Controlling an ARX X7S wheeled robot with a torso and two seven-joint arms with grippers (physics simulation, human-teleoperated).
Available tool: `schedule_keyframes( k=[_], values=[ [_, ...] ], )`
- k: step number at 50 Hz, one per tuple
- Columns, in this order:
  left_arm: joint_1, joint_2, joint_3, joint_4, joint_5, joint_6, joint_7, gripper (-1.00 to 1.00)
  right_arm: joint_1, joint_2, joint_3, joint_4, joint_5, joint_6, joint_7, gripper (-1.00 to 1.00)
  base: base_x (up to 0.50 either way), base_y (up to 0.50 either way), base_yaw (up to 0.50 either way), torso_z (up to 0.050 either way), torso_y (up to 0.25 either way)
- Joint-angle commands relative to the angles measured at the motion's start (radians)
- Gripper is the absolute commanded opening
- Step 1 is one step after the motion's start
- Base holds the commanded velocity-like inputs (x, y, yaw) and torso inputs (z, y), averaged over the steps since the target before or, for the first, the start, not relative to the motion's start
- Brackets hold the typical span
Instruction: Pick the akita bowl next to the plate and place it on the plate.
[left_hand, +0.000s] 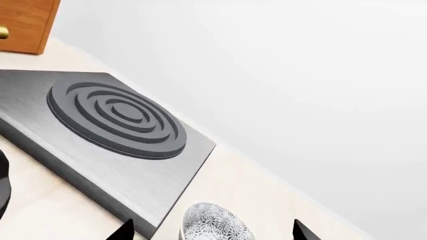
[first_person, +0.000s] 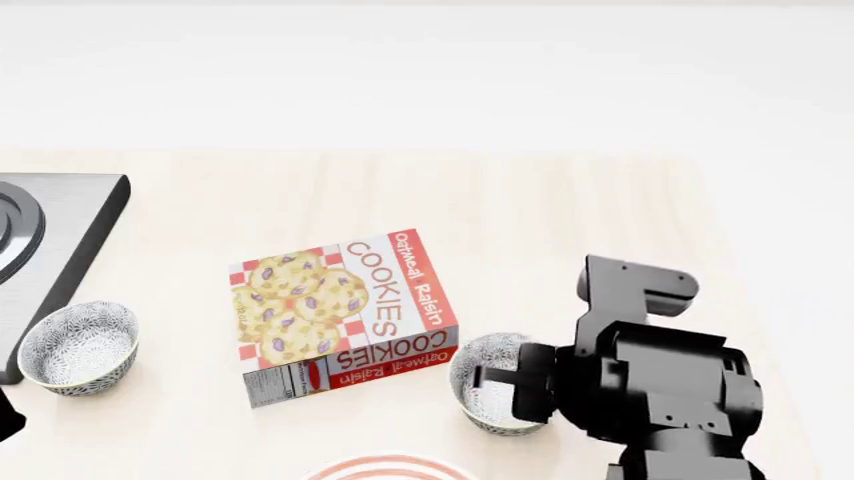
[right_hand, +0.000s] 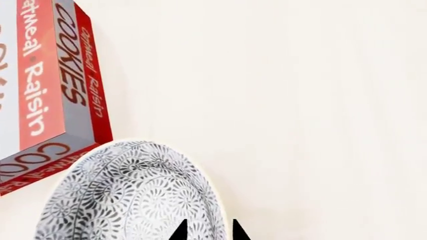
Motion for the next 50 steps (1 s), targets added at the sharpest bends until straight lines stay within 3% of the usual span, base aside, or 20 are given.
schedule_keyframes(
  k=[1,10,15,25,35,43,45,48,50],
  values=[
    [0.003,-0.003,0.003,0.005,-0.004,0.001,-0.004,1.00,0.000,-0.003,0.032,-0.001,-0.042,-0.029,0.030,-1.00,0.00,0.00,0.00,0.000,0.000],
    [-0.001,-0.003,0.006,-0.009,-0.001,0.011,0.001,1.00,0.005,-0.010,0.008,-0.053,-0.067,-0.043,0.016,-1.00,0.00,0.00,0.00,0.000,0.000],
    [-0.003,-0.002,0.008,-0.016,0.001,0.016,0.003,1.00,-0.106,-0.004,0.009,-0.400,-0.052,0.132,0.009,-1.00,0.00,0.00,0.00,0.000,0.002],
    [0.002,-0.009,0.011,0.014,-0.011,-0.003,-0.017,1.00,-0.190,0.009,-0.025,-0.812,-0.040,0.350,-0.008,-1.00,0.00,0.00,0.00,0.000,0.000],
    [0.002,-0.012,0.013,0.014,-0.012,0.000,-0.019,1.00,-0.200,0.026,-0.041,-1.025,-0.030,0.494,-0.007,-1.00,0.00,0.00,0.00,0.000,0.000],
    [0.005,-0.014,0.016,0.022,-0.013,-0.002,-0.026,1.00,-0.170,0.030,-0.012,-1.220,0.005,0.711,-0.019,-1.00,0.00,0.00,0.00,0.000,0.001],
    [0.005,-0.014,0.017,0.024,-0.012,-0.001,-0.026,1.00,-0.158,0.045,-0.003,-1.219,0.078,0.731,0.017,-1.00,0.00,0.00,0.00,0.000,0.000],
    [0.003,-0.013,0.019,0.013,-0.009,0.006,-0.021,1.00,-0.151,0.135,0.006,-1.192,0.528,0.731,0.361,-1.00,0.00,0.00,0.00,0.000,0.000],
    [0.005,-0.014,0.019,0.016,-0.008,0.006,-0.024,1.00,-0.146,0.182,-0.010,-1.177,0.772,0.731,0.510,-1.00,0.00,0.00,0.00,0.000,0.000]
  ],
)
